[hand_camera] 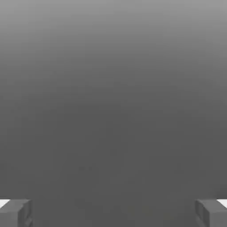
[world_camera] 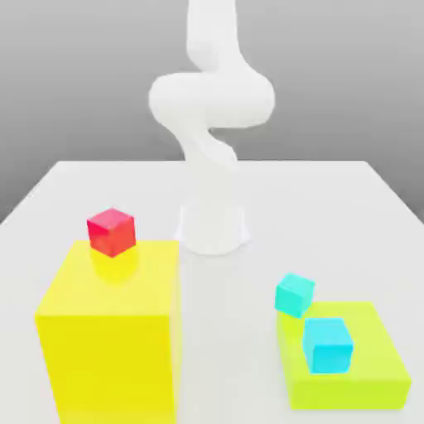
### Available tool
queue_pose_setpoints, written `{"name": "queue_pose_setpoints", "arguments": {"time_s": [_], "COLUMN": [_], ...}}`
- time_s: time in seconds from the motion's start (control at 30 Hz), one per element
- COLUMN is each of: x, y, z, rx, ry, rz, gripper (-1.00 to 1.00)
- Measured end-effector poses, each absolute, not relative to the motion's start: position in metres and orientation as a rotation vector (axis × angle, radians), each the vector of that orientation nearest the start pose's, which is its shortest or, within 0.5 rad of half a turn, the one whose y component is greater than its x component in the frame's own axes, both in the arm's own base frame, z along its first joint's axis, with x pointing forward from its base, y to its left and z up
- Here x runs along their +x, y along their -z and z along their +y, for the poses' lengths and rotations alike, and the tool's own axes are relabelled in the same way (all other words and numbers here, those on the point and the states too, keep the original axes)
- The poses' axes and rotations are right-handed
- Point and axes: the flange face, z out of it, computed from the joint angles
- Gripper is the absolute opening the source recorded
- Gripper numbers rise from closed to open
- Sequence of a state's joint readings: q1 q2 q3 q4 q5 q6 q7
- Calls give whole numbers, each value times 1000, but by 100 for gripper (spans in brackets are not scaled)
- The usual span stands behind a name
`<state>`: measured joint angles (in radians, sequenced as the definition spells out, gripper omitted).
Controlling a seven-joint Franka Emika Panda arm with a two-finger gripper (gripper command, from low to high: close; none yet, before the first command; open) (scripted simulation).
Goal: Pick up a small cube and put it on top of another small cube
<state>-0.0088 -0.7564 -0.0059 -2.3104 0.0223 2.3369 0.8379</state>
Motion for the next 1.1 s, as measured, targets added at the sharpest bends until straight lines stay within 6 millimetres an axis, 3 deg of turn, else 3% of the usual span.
{"name": "queue_pose_setpoints", "arguments": {"time_s": [0.2, 0.3, 0.43, 0.63, 0.9, 1.1], "x": [408, 414, 408, 369, 280, 241], "y": [-595, -540, -467, -363, -243, -206], "z": [-62, -95, -136, -188, -222, -204], "rx": [-2183, -2038, -1802, -1359, -626, -289], "ry": [766, 660, 522, 326, 86, 20], "rz": [1580, 1830, 2145, 2562, 2977, 3108], "gripper": [0, 0, 0, 0, 0, 0]}}
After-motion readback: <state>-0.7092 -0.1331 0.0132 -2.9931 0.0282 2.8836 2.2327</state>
